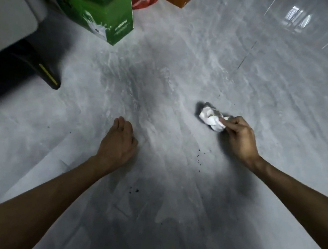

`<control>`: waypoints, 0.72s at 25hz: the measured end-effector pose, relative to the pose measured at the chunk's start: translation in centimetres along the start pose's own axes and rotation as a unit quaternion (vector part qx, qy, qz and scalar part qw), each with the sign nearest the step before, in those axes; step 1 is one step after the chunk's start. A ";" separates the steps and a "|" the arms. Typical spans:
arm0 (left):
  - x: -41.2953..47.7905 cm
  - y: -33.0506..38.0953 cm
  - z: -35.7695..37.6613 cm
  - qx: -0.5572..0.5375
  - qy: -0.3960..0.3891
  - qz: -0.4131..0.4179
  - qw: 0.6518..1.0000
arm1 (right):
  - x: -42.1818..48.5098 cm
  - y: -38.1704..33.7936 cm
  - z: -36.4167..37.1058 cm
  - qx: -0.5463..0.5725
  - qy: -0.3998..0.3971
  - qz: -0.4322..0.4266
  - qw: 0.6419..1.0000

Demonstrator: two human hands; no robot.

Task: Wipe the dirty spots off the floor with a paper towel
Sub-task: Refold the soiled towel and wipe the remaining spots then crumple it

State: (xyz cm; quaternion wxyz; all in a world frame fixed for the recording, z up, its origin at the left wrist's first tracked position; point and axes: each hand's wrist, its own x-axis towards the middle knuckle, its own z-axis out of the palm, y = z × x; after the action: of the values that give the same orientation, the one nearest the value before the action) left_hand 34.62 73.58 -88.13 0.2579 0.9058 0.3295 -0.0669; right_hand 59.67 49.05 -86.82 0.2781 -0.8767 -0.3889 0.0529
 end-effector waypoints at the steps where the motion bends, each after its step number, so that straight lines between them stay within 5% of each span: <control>1: -0.1 -0.1 -0.2 -0.007 -0.003 -0.003 1.000 | 0.2 0.6 -0.1 -0.019 0.007 0.058 0.998; 4: 0.2 -0.2 -0.1 -0.012 -0.003 -0.002 1.000 | -1.6 -0.9 1.9 -0.023 0.042 0.147 0.988; 6: 0.3 -0.3 0.2 0.006 -0.003 0.004 1.000 | -4.4 -4.0 4.5 0.032 0.061 0.094 0.993; 10: -0.1 -0.1 0.6 0.014 0.013 0.007 1.000 | -10.0 -8.5 6.1 0.054 -0.113 -0.062 0.990; 12: -0.3 0.0 0.5 0.018 0.014 0.004 1.000 | -9.7 -7.4 4.1 0.068 -0.076 -0.063 0.993; 15: -0.9 0.5 0.7 0.039 -0.004 0.027 0.999 | -8.2 -2.7 0.1 0.052 0.057 0.129 0.989; 18: -2.2 1.5 1.1 0.006 0.022 0.107 0.994 | -9.3 0.1 -0.1 -0.041 0.063 0.246 0.966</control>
State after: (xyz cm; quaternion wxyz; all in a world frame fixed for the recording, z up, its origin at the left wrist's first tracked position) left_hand 33.90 70.77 -87.77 0.2510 0.9385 0.2362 -0.0209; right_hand 53.34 42.29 -87.93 0.2441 -0.9577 -0.1447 0.0479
